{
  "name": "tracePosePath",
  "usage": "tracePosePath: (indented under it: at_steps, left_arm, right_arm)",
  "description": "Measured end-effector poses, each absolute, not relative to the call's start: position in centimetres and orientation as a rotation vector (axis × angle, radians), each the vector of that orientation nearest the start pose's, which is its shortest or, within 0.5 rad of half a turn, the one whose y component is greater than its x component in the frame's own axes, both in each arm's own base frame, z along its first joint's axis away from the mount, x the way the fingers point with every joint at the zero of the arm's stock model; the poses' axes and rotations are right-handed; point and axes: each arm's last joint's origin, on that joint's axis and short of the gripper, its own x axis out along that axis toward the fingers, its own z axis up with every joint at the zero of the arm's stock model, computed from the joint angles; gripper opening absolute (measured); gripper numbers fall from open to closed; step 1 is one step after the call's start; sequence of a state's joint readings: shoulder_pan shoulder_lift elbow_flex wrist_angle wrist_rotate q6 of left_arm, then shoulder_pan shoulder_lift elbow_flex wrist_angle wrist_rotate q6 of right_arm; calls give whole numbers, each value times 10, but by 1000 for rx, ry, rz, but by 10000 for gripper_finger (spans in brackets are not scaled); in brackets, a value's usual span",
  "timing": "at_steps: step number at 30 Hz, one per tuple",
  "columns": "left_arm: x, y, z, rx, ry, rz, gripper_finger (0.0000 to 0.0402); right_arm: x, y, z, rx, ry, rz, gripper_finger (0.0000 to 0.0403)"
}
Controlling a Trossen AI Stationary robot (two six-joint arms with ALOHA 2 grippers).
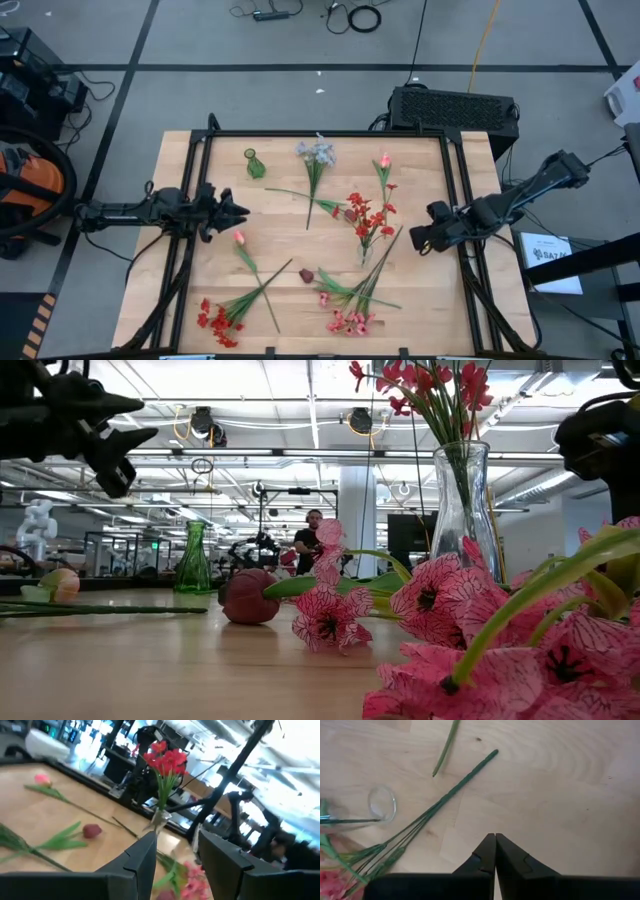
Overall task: Sort flowers into vase by color
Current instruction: Put the bottom pink flower into the green vase
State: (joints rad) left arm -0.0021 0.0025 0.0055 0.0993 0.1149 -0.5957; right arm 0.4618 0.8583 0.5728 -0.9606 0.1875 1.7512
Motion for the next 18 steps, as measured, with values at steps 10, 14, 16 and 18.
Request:
tracePosePath:
  at_steps: [10, 14, 16, 18]
  left_arm:
    - [96, 0, 182, -725, -178, -47, 153]
    - [94, 1, 189, -715, -254, -71, 153]
    - [93, 1, 193, -690, -287, -76, 153]
    - [93, 1, 193, -647, -296, -72, 153]
  right_arm:
    - [123, 56, 195, 1172, 1030, -869, 0]
    - [124, 56, 196, 1182, 1020, -862, 0]
    - [125, 55, 196, 1188, 1014, -861, 0]
    - [125, 53, 196, 1174, 1014, -853, 0]
